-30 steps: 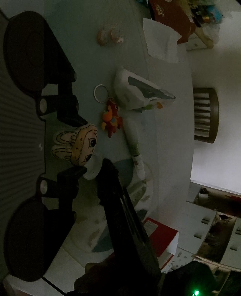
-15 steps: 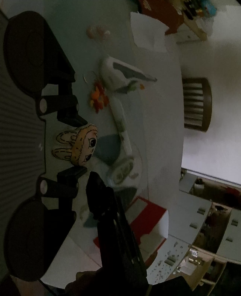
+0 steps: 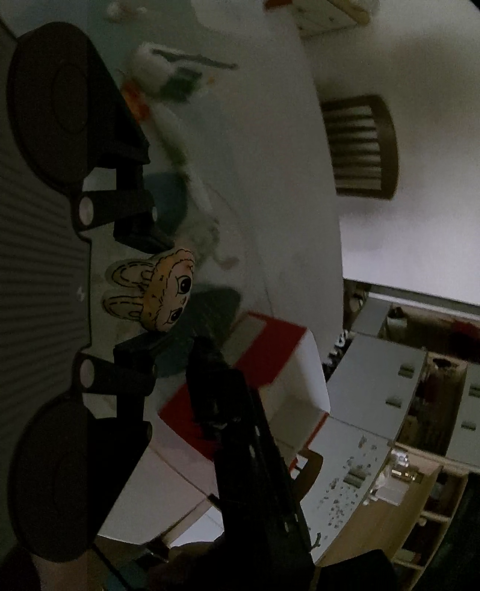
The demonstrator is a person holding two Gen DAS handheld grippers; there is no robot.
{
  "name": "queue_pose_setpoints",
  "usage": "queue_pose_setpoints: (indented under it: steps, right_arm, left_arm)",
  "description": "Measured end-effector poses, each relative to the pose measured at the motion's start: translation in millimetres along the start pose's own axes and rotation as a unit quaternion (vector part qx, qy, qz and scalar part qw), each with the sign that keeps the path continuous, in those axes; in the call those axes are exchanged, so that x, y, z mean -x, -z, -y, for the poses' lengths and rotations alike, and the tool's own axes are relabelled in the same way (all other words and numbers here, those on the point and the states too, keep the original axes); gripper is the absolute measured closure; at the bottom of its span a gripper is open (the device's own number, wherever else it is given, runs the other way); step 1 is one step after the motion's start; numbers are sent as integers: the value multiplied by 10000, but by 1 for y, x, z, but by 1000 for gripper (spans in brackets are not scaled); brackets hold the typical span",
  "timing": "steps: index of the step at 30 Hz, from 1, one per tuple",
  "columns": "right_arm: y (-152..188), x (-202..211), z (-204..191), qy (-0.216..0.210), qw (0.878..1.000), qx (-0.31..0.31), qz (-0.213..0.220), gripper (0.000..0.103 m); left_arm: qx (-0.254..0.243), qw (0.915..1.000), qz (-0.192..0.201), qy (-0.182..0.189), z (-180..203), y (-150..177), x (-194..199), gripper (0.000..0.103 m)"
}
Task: Organize objects
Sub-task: 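Carry the plush and black case with both tools over the red shoebox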
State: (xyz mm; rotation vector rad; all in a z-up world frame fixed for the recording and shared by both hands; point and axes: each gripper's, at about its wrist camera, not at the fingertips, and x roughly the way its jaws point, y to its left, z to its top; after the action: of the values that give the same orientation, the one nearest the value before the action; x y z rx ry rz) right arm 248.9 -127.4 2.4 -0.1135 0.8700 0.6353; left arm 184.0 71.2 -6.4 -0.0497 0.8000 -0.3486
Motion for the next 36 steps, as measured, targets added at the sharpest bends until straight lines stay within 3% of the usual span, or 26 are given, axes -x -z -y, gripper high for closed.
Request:
queue_pose_setpoints:
  steps: [13, 22, 36]
  right_arm:
    - [-10, 36, 93, 309, 9987, -151, 374, 78]
    - [-9, 41, 161, 564, 9960, -456, 521, 78]
    - [9, 18, 233, 809, 9917, -927, 366, 78]
  left_arm:
    - [-562, 9980, 103, 253, 85, -60, -47, 58]
    - [-508, 9980, -129, 367, 130, -91, -91, 58]
    - [-713, 9956, -613, 32, 176, -115, -173, 58]
